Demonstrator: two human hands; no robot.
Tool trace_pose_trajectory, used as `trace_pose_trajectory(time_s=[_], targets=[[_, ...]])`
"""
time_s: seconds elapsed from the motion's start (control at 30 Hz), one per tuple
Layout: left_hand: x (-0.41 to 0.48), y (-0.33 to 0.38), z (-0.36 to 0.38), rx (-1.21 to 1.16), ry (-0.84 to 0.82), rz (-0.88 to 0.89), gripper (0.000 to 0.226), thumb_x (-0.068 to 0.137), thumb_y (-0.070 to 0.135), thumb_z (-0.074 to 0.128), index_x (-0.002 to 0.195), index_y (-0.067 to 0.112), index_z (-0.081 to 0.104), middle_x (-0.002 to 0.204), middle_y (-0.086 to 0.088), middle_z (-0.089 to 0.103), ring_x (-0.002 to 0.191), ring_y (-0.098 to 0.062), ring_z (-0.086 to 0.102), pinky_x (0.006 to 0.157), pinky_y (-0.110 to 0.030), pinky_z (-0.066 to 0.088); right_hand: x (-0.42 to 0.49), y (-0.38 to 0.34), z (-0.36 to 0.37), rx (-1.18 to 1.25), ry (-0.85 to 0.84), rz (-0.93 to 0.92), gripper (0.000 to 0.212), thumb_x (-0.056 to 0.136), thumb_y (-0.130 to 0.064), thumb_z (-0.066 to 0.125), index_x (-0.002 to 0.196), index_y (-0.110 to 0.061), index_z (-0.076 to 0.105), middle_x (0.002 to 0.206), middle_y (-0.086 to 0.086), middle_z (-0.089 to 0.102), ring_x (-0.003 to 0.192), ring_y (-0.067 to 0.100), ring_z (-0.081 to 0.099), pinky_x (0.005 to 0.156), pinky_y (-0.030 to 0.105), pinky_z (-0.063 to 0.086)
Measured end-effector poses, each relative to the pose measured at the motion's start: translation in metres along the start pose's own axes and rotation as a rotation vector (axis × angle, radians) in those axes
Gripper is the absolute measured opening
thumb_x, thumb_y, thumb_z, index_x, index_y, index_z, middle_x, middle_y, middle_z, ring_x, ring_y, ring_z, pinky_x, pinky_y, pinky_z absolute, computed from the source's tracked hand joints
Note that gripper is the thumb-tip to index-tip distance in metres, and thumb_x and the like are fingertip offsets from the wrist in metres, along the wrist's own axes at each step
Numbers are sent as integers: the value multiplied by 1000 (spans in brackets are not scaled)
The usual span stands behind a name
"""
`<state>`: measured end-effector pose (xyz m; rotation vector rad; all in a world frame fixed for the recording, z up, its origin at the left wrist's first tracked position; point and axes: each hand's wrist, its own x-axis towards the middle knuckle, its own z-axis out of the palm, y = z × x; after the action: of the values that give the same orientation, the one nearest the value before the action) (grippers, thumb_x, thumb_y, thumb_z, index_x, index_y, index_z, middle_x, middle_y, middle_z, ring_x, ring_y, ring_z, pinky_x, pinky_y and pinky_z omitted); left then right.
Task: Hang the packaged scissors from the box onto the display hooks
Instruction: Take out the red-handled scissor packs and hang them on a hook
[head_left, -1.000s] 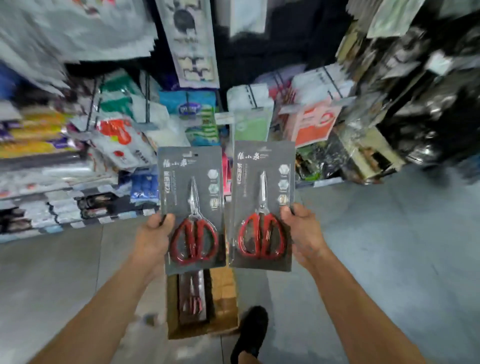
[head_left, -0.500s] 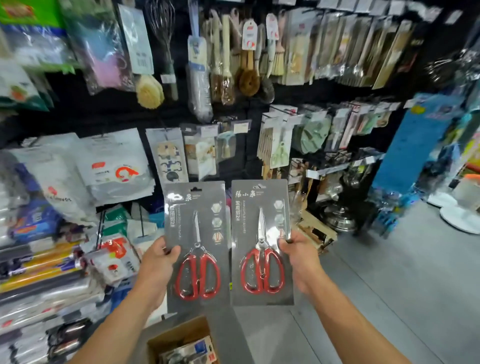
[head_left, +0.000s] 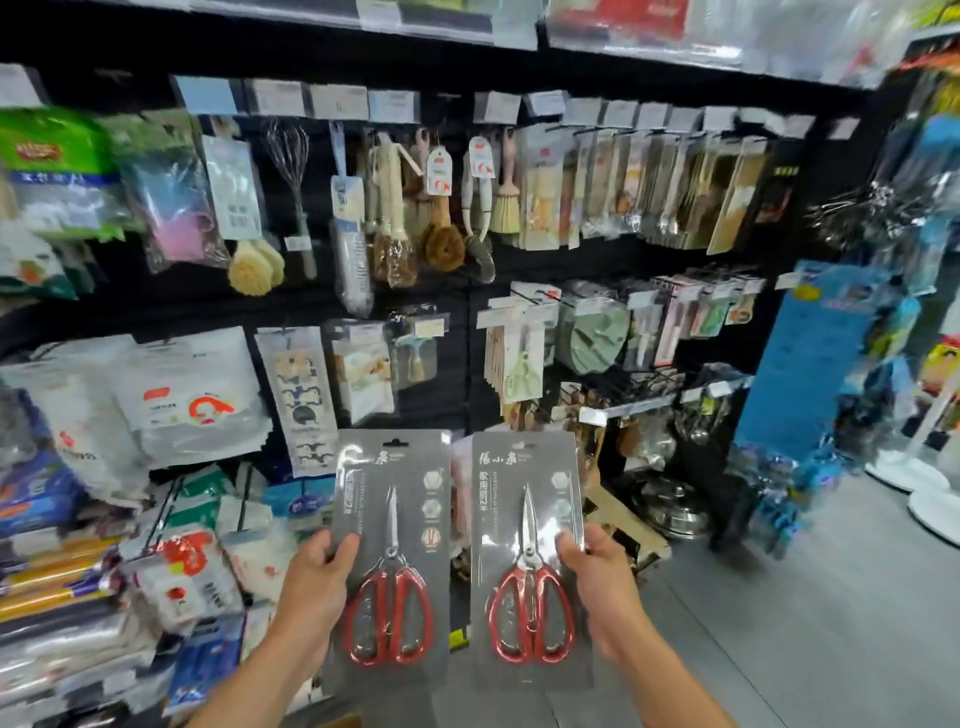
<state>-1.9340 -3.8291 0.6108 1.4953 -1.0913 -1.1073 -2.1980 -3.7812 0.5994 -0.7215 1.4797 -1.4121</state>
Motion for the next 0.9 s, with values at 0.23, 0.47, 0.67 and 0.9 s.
trace_pose_trajectory(time_s=[0.23, 0.47, 0.67, 0.9], targets=[[-9, 18, 109, -14, 11, -60, 14, 99, 12, 52, 95, 16, 65, 99, -10, 71, 99, -34, 66, 94, -50, 50, 63, -30, -101, -97, -72, -7, 12, 90, -10, 57, 89, -10, 69, 85, 12, 73, 79, 34, 69, 84, 56, 55], [-3, 31, 170, -90, 24, -95, 23, 99, 1, 48, 95, 18, 63, 102, -8, 69, 95, -26, 64, 95, -42, 47, 118, -47, -144, -61, -148, 46, 20, 96, -7, 51, 101, -19, 65, 98, 8, 75, 98, 32, 69, 88, 52, 55], [39, 26, 187, -137, 27, -126, 18, 99, 2, 49, 110, 10, 62, 112, -4, 67, 100, -21, 61, 98, -36, 43, 169, -56, -141, 7, -158, 110, 28, 94, 4, 50, 101, -16, 69, 99, 12, 75, 100, 34, 68, 89, 53, 54], [107, 26, 209, -182, 59, -108, 13, 99, 12, 54, 101, 19, 65, 101, -1, 71, 89, -14, 65, 86, -31, 50, 242, -59, -109, -36, -133, 92, 16, 95, -9, 55, 92, -17, 68, 76, 3, 68, 68, 17, 62, 67, 34, 52]])
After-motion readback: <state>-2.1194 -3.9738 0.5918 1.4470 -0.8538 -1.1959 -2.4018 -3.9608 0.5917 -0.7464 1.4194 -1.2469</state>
